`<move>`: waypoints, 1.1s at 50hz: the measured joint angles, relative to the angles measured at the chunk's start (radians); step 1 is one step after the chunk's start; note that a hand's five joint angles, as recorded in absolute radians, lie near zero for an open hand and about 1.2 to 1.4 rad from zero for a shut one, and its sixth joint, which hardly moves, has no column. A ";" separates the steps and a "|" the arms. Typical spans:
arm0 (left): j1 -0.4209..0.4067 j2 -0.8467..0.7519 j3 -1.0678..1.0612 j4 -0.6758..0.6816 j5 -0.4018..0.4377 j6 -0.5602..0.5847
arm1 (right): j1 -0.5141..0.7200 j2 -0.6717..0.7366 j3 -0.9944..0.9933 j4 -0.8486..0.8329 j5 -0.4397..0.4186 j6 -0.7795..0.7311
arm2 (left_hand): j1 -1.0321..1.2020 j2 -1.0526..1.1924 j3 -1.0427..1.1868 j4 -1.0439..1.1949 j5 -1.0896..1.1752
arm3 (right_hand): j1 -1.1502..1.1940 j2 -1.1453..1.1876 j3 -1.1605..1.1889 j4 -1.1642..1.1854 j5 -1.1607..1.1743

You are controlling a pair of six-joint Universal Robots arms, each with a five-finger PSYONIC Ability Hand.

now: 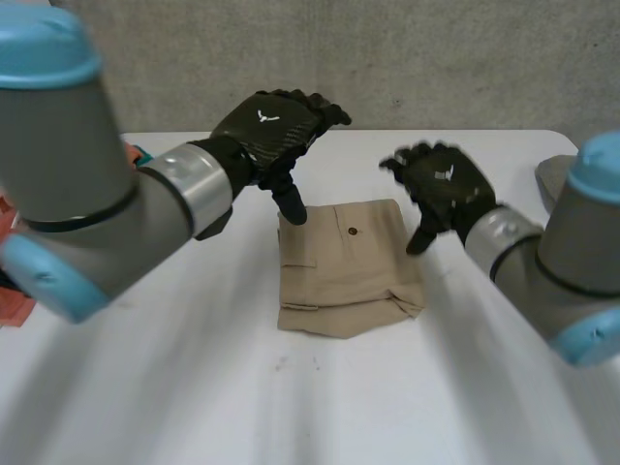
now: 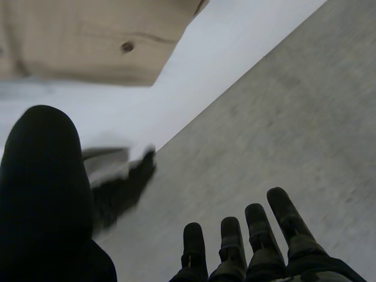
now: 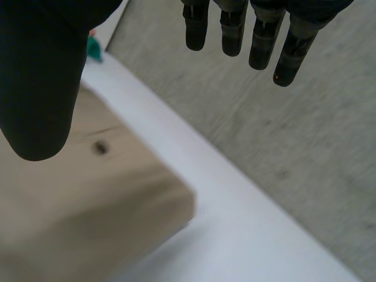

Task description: Fold the laundry.

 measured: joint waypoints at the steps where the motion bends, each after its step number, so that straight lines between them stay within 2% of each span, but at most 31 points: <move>1: 0.013 0.034 -0.029 -0.003 0.051 -0.001 | 0.003 -0.010 0.046 -0.005 -0.002 -0.001 | 0.000 0.000 0.000 0.000 0.000 | 0.000 0.000 0.000 0.000 0.000; 5: 0.044 0.103 -0.098 -0.011 0.169 -0.003 | 0.020 -0.011 0.143 -0.024 -0.006 -0.006 | 0.000 0.000 0.000 0.000 0.000 | 0.000 0.000 0.000 0.000 0.000; 11: 0.059 0.139 -0.152 -0.016 0.243 -0.004 | 0.062 0.068 0.206 -0.114 -0.003 -0.033 | 0.000 0.000 0.000 0.000 0.000 | 0.000 0.000 0.000 0.000 0.000; 23: 0.053 0.137 -0.163 -0.015 0.242 -0.006 | 0.097 0.270 0.138 -0.309 0.007 -0.133 | 0.000 0.000 0.000 0.000 0.000 | 0.000 0.000 0.000 0.000 -0.001; 38: 0.051 0.131 -0.163 -0.011 0.239 -0.011 | 0.103 0.398 -0.094 -0.317 0.033 -0.138 | 0.000 0.000 0.000 0.000 0.000 | 0.005 0.002 0.007 0.001 -0.001; 40: 0.051 0.131 -0.163 -0.011 0.239 -0.011 | 0.106 0.410 -0.116 -0.315 0.033 -0.138 | 0.000 0.000 0.000 0.000 0.000 | 0.058 0.044 0.071 0.024 0.028; 41: 0.051 0.131 -0.164 -0.011 0.240 -0.012 | 0.109 0.430 -0.147 -0.312 0.033 -0.137 | 0.000 0.000 0.000 0.000 0.000 | 0.192 0.185 0.214 0.159 0.109; 45: 0.051 0.131 -0.164 -0.010 0.240 -0.014 | 0.110 0.447 -0.173 -0.308 0.031 -0.137 | 0.000 0.000 0.000 0.000 0.000 | 0.283 0.291 0.329 0.263 0.181; 46: 0.051 0.131 -0.165 -0.010 0.240 -0.017 | 0.111 0.471 -0.210 -0.299 0.027 -0.137 | 0.000 0.000 0.000 0.000 0.000 | 0.644 0.772 0.796 0.727 0.514; 47: 0.051 0.130 -0.165 -0.010 0.240 -0.018 | 0.111 0.478 -0.220 -0.295 0.025 -0.137 | 0.000 0.000 0.000 0.000 0.000 | 0.660 0.789 0.814 0.761 0.543; 48: 0.051 0.130 -0.165 -0.010 0.240 -0.018 | 0.111 0.485 -0.232 -0.290 0.023 -0.137 | 0.000 0.000 0.000 0.000 0.000 | 0.712 0.916 0.939 0.890 0.682; 50: 0.051 0.129 -0.165 -0.009 0.240 -0.019 | 0.110 0.493 -0.247 -0.283 0.019 -0.136 | 0.000 0.000 0.000 0.000 0.000 | 0.719 0.958 0.973 0.945 0.768; 55: 0.051 0.128 -0.166 -0.009 0.240 -0.020 | 0.105 0.484 -0.258 -0.275 0.010 -0.133 | 0.000 0.000 0.000 0.000 0.000 | 0.719 0.958 0.974 0.949 0.777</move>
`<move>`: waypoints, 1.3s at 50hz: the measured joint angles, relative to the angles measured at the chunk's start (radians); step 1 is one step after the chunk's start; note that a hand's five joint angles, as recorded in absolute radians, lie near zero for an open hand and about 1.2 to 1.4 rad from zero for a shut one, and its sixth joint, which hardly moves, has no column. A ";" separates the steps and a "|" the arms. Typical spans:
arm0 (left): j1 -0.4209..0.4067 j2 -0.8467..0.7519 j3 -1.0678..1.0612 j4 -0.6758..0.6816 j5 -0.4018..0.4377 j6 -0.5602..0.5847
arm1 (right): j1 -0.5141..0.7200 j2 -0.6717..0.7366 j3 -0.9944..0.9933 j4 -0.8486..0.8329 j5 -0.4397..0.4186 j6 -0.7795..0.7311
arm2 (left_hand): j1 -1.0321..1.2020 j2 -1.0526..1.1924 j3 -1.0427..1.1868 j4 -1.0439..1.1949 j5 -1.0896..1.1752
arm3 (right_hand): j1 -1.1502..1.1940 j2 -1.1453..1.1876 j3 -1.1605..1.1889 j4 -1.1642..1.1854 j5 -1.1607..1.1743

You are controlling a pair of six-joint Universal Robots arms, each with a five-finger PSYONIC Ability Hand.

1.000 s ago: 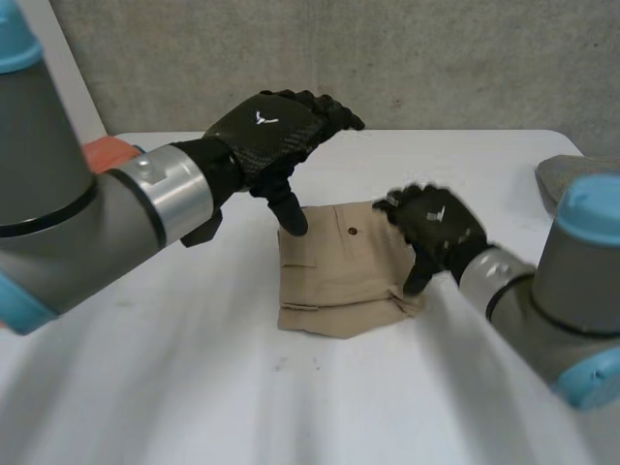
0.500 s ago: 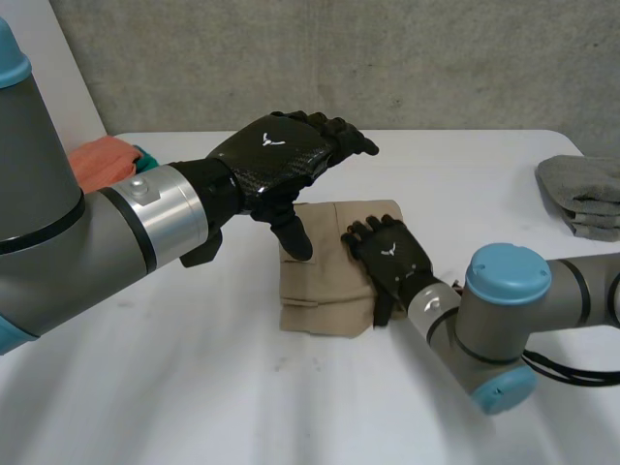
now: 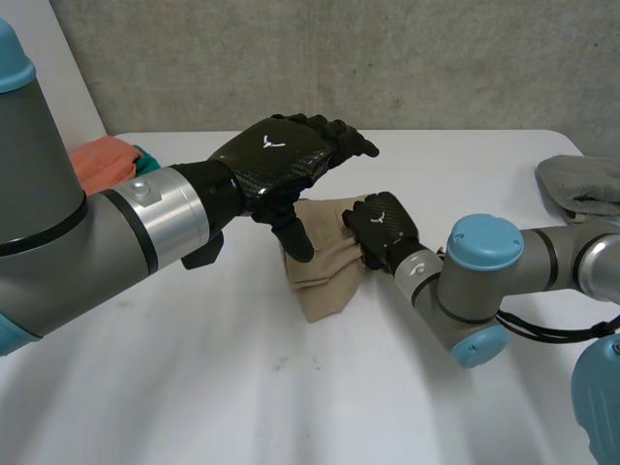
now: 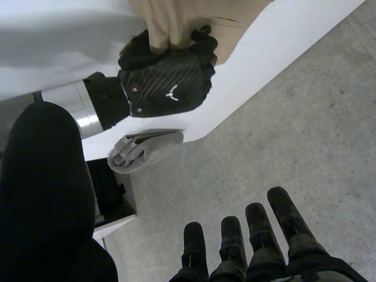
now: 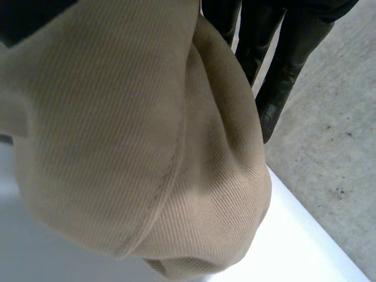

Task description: Fold the laundry.

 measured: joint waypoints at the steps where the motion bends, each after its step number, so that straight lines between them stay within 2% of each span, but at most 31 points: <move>1: 0.000 0.000 0.000 0.000 0.000 0.000 | -0.003 -0.005 0.000 0.000 -0.002 0.001 | 0.000 0.000 0.000 0.000 0.000 | 0.000 0.000 0.000 0.000 0.000; 6: 0.001 0.000 0.000 0.000 0.000 0.000 | -0.043 -0.034 0.004 -0.016 -0.032 0.002 | 0.000 0.000 0.000 0.000 0.000 | 0.000 0.000 0.000 0.000 0.000; 8: 0.002 0.000 0.000 0.000 0.000 0.000 | -0.103 -0.063 0.004 -0.049 -0.094 0.002 | 0.000 0.000 0.000 0.000 0.000 | 0.004 0.000 0.000 0.000 0.000; 10: 0.002 0.000 0.000 0.000 0.001 0.000 | -0.118 -0.070 0.003 -0.059 -0.109 0.003 | 0.000 0.000 0.000 0.000 0.000 | 0.019 0.000 0.000 0.000 0.000; 11: 0.003 0.001 0.000 0.000 0.001 -0.001 | -0.178 -0.097 -0.008 -0.115 -0.185 0.010 | 0.000 0.000 0.000 0.000 0.000 | 0.039 0.000 0.000 0.000 0.000; 14: 0.003 0.001 0.000 0.000 0.001 -0.001 | -0.178 -0.097 -0.008 -0.115 -0.185 0.010 | 0.000 0.000 0.000 0.000 0.000 | 0.039 0.000 0.000 0.000 0.000; 15: 0.003 0.000 -0.001 0.000 0.000 -0.002 | -0.245 -0.122 -0.045 -0.192 -0.251 0.044 | 0.000 0.000 0.000 0.000 0.000 | 0.052 0.000 0.000 0.000 0.000; 22: 0.003 -0.001 -0.002 0.000 0.000 -0.004 | -0.377 -0.123 -0.195 -0.285 -0.288 0.208 | 0.000 0.000 0.000 0.000 0.000 | 0.053 0.000 0.000 0.001 0.034; 29: 0.003 0.001 -0.015 0.000 0.000 -0.004 | -0.536 -0.024 -0.418 -0.304 -0.318 0.326 | 0.000 0.000 0.000 0.000 0.000 | 0.053 0.000 0.001 0.006 0.050; 39: -0.001 -0.003 -0.044 0.022 0.000 -0.007 | -0.728 0.213 -0.629 -0.332 -0.479 0.360 | 0.000 0.000 0.000 0.000 0.000 | 0.053 0.000 0.004 0.008 0.050; 51: 0.005 -0.038 -0.056 0.060 -0.002 -0.050 | -0.867 0.403 -0.658 -0.398 -0.570 0.383 | 0.000 0.000 0.000 0.000 0.000 | 0.053 0.000 0.004 0.008 0.050; 65: 0.006 -0.041 -0.055 0.060 -0.004 -0.054 | -0.932 0.400 -0.575 -0.394 -0.680 0.381 | 0.000 0.000 0.000 0.000 0.000 | 0.053 0.000 0.009 0.017 0.078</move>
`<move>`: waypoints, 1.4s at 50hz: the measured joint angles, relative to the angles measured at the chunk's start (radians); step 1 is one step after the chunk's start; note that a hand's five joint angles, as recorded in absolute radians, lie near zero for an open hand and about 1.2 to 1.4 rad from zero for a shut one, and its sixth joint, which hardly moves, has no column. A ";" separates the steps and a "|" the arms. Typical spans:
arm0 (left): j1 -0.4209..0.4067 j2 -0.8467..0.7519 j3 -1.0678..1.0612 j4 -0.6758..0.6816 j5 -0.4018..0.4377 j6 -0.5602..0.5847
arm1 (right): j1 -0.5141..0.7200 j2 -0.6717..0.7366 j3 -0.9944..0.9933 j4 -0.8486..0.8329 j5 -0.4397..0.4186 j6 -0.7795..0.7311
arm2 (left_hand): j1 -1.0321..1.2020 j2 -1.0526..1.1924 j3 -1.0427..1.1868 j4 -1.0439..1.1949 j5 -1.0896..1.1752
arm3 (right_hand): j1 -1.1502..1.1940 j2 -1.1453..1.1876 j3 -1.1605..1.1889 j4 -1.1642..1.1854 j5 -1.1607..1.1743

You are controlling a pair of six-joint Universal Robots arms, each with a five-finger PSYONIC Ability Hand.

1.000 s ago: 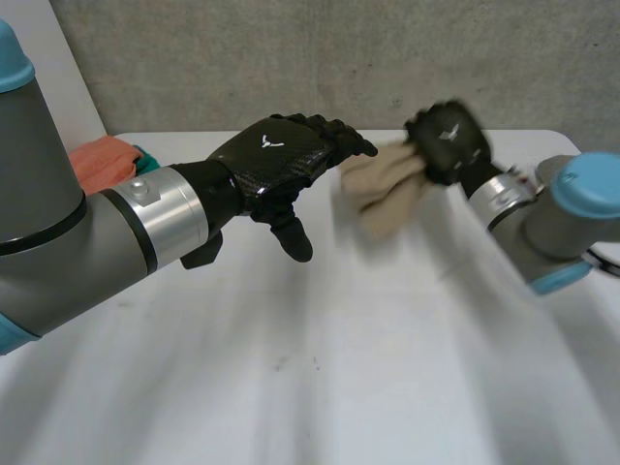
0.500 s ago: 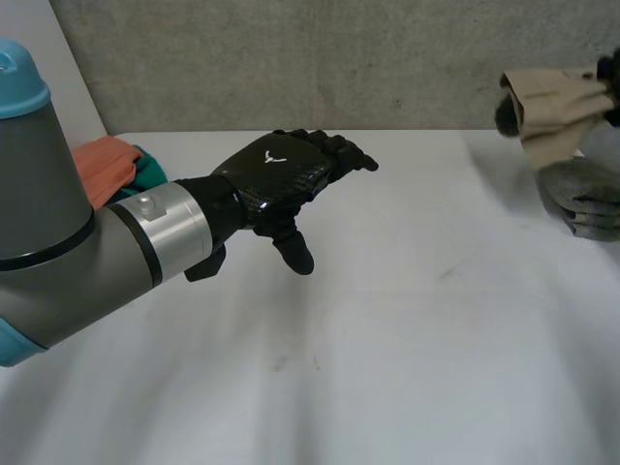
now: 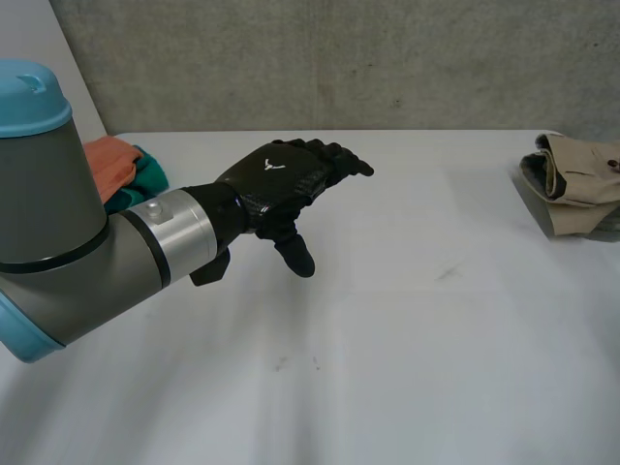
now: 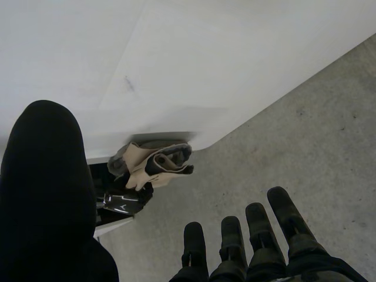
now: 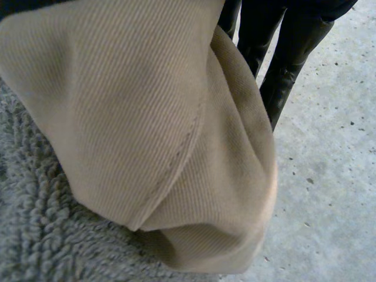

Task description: Fold the laundry.

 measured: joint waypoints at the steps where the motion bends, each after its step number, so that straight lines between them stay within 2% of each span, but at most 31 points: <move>1: 0.000 0.000 0.000 0.000 0.000 0.000 | -0.003 -0.002 0.002 0.000 -0.002 0.000 | 0.000 0.000 0.000 0.000 0.000 | 0.000 0.000 0.000 0.000 0.000; 11: -0.002 0.000 0.002 0.000 0.000 0.000 | -0.042 -0.020 0.041 0.025 -0.029 0.000 | 0.000 0.000 0.000 0.000 0.000 | -0.004 -0.015 -0.009 -0.012 -0.004; 12: -0.002 0.000 0.002 0.000 0.000 0.000 | -0.044 -0.022 0.044 0.031 -0.031 0.000 | 0.000 0.000 0.000 0.000 0.000 | -0.012 -0.114 -0.104 -0.119 -0.036; 13: -0.002 0.000 0.003 0.000 0.000 0.000 | -0.047 -0.026 0.050 0.042 -0.031 -0.001 | 0.000 0.000 0.000 0.000 0.000 | -0.127 -0.249 -0.240 -0.247 -0.154; 14: -0.002 0.000 0.003 0.000 0.000 0.000 | -0.047 -0.026 0.050 0.042 -0.031 -0.001 | 0.000 0.000 0.000 0.000 0.000 | -0.127 -0.249 -0.240 -0.247 -0.154; 15: -0.002 0.001 0.003 0.000 0.000 0.000 | -0.051 -0.035 0.061 0.060 -0.031 -0.005 | 0.000 0.000 0.000 0.000 0.000 | -0.283 -0.414 -0.400 -0.406 -0.307; 16: -0.002 0.001 0.003 0.000 0.000 0.000 | -0.053 -0.050 0.075 0.080 -0.028 -0.012 | 0.000 0.000 0.000 0.000 0.000 | -0.564 -0.712 -0.693 -0.720 -0.611; 17: -0.001 0.002 0.004 0.000 0.000 0.000 | -0.055 -0.058 0.083 0.091 -0.025 -0.017 | 0.000 0.000 0.000 0.000 0.000 | -0.653 -0.848 -0.830 -0.851 -0.723; 19: -0.001 0.004 0.004 0.000 0.000 0.000 | -0.063 -0.092 0.111 0.124 -0.012 -0.037 | 0.000 0.000 0.000 0.000 0.000 | -0.714 -0.940 -0.931 -0.954 -0.812; 23: 0.000 0.008 0.006 0.000 0.000 0.000 | -0.085 -0.153 0.155 0.175 0.023 -0.077 | 0.000 0.000 0.000 0.000 0.000 | -0.714 -0.944 -0.938 -0.957 -0.845; 24: 0.001 0.011 0.006 0.000 0.000 0.000 | -0.110 -0.199 0.182 0.216 0.055 -0.118 | 0.000 0.000 0.000 0.000 0.000 | -0.714 -0.944 -0.938 -0.957 -0.848; 27: 0.000 0.014 0.006 -0.001 0.000 0.000 | -0.136 -0.235 0.200 0.252 0.081 -0.160 | 0.000 0.000 0.000 0.000 0.000 | -0.714 -0.944 -0.938 -0.957 -0.848; 33: 0.000 0.029 0.006 -0.001 0.001 0.000 | -0.218 -0.308 0.216 0.316 0.198 -0.432 | 0.000 0.000 0.000 0.000 0.000 | -0.714 -0.944 -0.938 -0.957 -0.851; 34: 0.000 0.029 0.006 -0.001 0.001 0.000 | -0.218 -0.308 0.216 0.316 0.198 -0.432 | 0.000 0.000 0.000 0.000 0.000 | -0.714 -0.944 -0.938 -0.957 -0.851; 35: 0.000 0.036 0.007 -0.001 0.001 0.000 | -0.234 -0.334 0.216 0.321 0.261 -0.540 | 0.000 0.000 0.000 0.000 0.000 | -0.714 -0.944 -0.938 -0.957 -0.851; 39: 0.000 0.049 0.010 -0.001 0.001 0.000 | -0.243 -0.388 0.217 0.319 0.378 -0.692 | 0.000 0.000 0.000 0.000 0.000 | -0.714 -0.944 -0.938 -0.957 -0.851; 43: 0.001 0.057 0.013 0.000 0.002 -0.001 | -0.236 -0.421 0.222 0.314 0.426 -0.734 | 0.000 0.000 0.000 0.000 0.000 | -0.714 -0.944 -0.938 -0.957 -0.851; 48: 0.003 0.068 0.017 0.001 0.000 0.000 | -0.119 -0.578 0.286 0.290 0.462 -0.673 | 0.000 0.000 0.000 0.000 0.000 | -0.714 -0.944 -0.938 -0.957 -0.851; 50: 0.008 0.080 0.018 0.007 -0.010 0.001 | -0.030 -0.679 0.353 0.284 0.457 -0.581 | 0.000 0.000 0.000 0.000 0.000 | -0.714 -0.944 -0.938 -0.957 -0.851; 54: 0.019 0.096 0.016 0.031 -0.047 0.003 | 0.066 -0.775 0.438 0.285 0.444 -0.461 | 0.002 0.000 0.000 0.000 0.000 | -0.714 -0.944 -0.938 -0.957 -0.851; 58: 0.050 0.116 0.010 0.104 -0.145 0.009 | 0.184 -0.873 0.557 0.301 0.413 -0.302 | 0.002 0.000 0.000 0.000 0.000 | -0.714 -0.944 -0.938 -0.957 -0.851; 60: 0.087 0.117 0.008 0.177 -0.228 0.018 | 0.281 -0.932 0.658 0.340 0.367 -0.203 | -0.001 0.000 0.000 0.000 -0.002 | -0.714 -0.944 -0.940 -0.957 -0.851; 61: 0.087 0.117 0.008 0.177 -0.228 0.018 | 0.281 -0.932 0.658 0.340 0.367 -0.203 | -0.001 0.000 0.000 0.000 -0.002 | -0.714 -0.944 -0.940 -0.957 -0.851; 62: 0.117 0.112 0.008 0.224 -0.278 0.027 | 0.344 -0.962 0.722 0.370 0.338 -0.153 | -0.001 0.000 0.000 0.000 -0.002 | -0.714 -0.944 -0.940 -0.957 -0.855; 63: 0.133 0.106 0.009 0.242 -0.295 0.034 | 0.356 -0.967 0.732 0.377 0.334 -0.147 | -0.001 0.000 0.000 0.000 -0.002 | -0.714 -0.944 -0.940 -0.957 -0.855; 64: 0.169 0.087 0.011 0.272 -0.324 0.052 | 0.423 -0.986 0.793 0.419 0.309 -0.122 | -0.001 0.000 0.000 0.000 -0.002 | -0.714 -0.944 -0.940 -0.957 -0.855; 66: 0.218 0.053 0.017 0.298 -0.342 0.084 | 0.468 -0.993 0.831 0.450 0.298 -0.120 | -0.001 0.000 0.000 0.000 -0.002 | -0.714 -0.944 -0.940 -0.957 -0.855; 67: 0.277 0.007 0.027 0.315 -0.352 0.130 | 0.533 -0.994 0.881 0.499 0.291 -0.141 | -0.001 0.000 0.000 0.000 -0.002 | -0.714 -0.944 -0.940 -0.957 -0.855; 68: 0.291 -0.005 0.030 0.317 -0.353 0.143 | 0.541 -0.993 0.887 0.506 0.291 -0.147 | -0.001 0.000 0.000 0.000 -0.002 | -0.714 -0.944 -0.940 -0.957 -0.855; 70: 0.374 -0.086 0.049 0.326 -0.350 0.231 | 0.601 -0.980 0.930 0.552 0.303 -0.200 | -0.001 0.000 0.000 0.000 -0.002 | -0.714 -0.944 -0.940 -0.957 -0.855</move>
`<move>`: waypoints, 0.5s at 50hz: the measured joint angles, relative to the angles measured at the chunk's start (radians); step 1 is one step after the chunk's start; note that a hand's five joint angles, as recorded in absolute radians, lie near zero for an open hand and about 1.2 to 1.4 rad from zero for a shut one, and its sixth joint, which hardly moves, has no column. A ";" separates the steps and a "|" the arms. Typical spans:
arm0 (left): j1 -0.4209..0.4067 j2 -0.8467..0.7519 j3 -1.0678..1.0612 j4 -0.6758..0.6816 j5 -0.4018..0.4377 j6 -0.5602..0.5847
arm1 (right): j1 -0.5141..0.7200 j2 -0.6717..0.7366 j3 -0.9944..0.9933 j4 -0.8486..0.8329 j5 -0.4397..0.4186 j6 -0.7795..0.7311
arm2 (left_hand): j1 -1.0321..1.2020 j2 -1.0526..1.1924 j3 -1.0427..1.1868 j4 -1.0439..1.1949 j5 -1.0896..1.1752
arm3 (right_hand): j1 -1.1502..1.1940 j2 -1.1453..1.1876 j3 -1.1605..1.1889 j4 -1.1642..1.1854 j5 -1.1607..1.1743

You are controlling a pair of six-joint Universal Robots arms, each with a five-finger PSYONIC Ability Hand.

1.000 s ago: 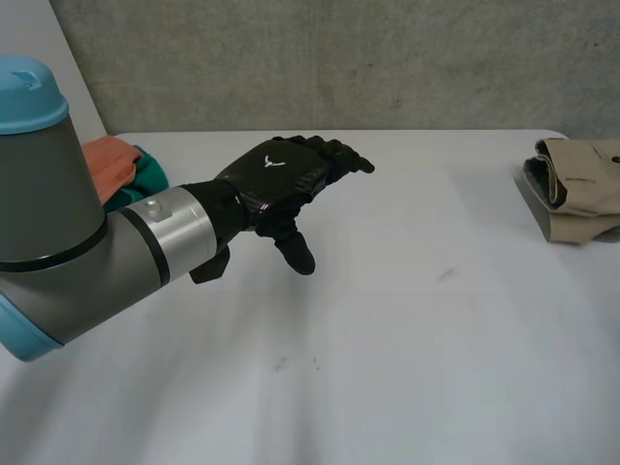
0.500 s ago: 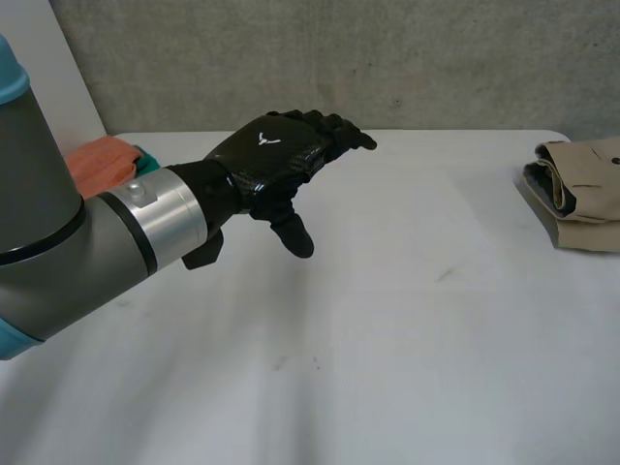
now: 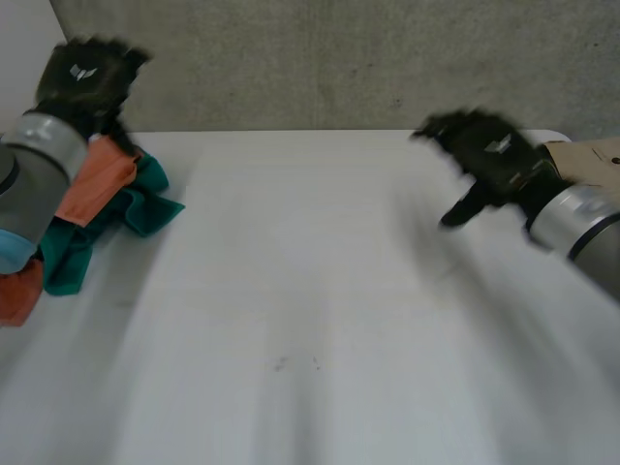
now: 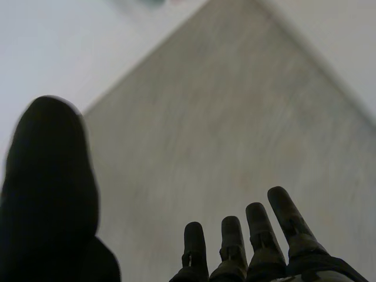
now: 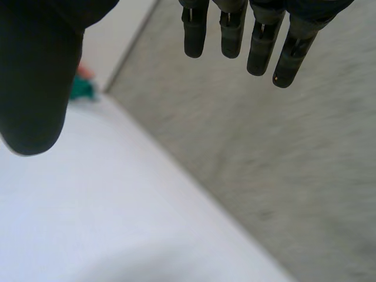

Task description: Fold the laundry.

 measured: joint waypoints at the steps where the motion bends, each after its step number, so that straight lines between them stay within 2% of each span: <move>1: 0.030 -0.035 0.009 0.001 0.004 0.039 | 0.020 0.007 0.016 0.015 0.011 -0.028 | 0.000 0.000 0.000 0.000 0.000 | 0.000 0.000 0.000 0.000 0.000; 2: 0.030 -0.035 0.009 0.001 0.004 0.039 | 0.020 0.007 0.016 0.015 0.011 -0.028 | 0.000 0.000 0.000 0.000 0.000 | 0.000 0.000 0.000 0.000 0.000; 4: 0.105 -0.147 0.045 0.000 0.018 0.158 | 0.069 0.030 0.059 0.046 0.063 -0.130 | 0.000 0.000 0.000 0.000 0.000 | 0.000 0.000 0.000 0.000 0.000; 7: 0.154 -0.243 0.085 -0.002 0.032 0.242 | 0.085 0.042 0.085 0.052 0.111 -0.201 | 0.000 0.000 0.000 0.000 0.000 | 0.000 0.000 0.000 0.000 0.000; 11: 0.201 -0.334 0.131 -0.003 0.047 0.297 | 0.087 0.051 0.104 0.048 0.148 -0.253 | 0.002 0.000 0.000 0.000 0.000 | 0.000 0.000 0.000 0.000 0.000; 16: 0.237 -0.411 0.171 0.007 0.067 0.309 | 0.081 0.058 0.121 0.034 0.165 -0.270 | 0.040 0.026 0.018 0.029 0.019 | 0.000 0.000 0.000 0.000 0.000; 19: 0.245 -0.449 0.192 0.027 0.075 0.305 | 0.078 0.061 0.131 0.021 0.166 -0.268 | 0.294 0.261 0.250 0.247 0.234 | 0.000 0.000 0.000 0.000 0.000; 21: 0.246 -0.467 0.201 0.045 0.077 0.302 | 0.077 0.064 0.137 0.013 0.166 -0.266 | 0.560 0.505 0.494 0.507 0.486 | 0.000 0.000 0.000 0.000 0.000; 22: 0.245 -0.476 0.206 0.061 0.076 0.299 | 0.077 0.065 0.140 0.007 0.166 -0.265 | 0.731 0.709 0.679 0.693 0.667 | 0.000 0.000 0.000 0.000 0.000; 24: 0.242 -0.483 0.206 0.082 0.073 0.295 | 0.076 0.067 0.143 0.002 0.166 -0.264 | 0.905 0.920 0.905 0.915 0.885 | 0.000 0.000 0.000 0.000 0.000; 25: 0.240 -0.483 0.205 0.089 0.072 0.294 | 0.076 0.067 0.144 0.001 0.166 -0.264 | 0.916 0.959 0.939 0.957 0.922 | 0.000 0.000 0.000 0.000 0.000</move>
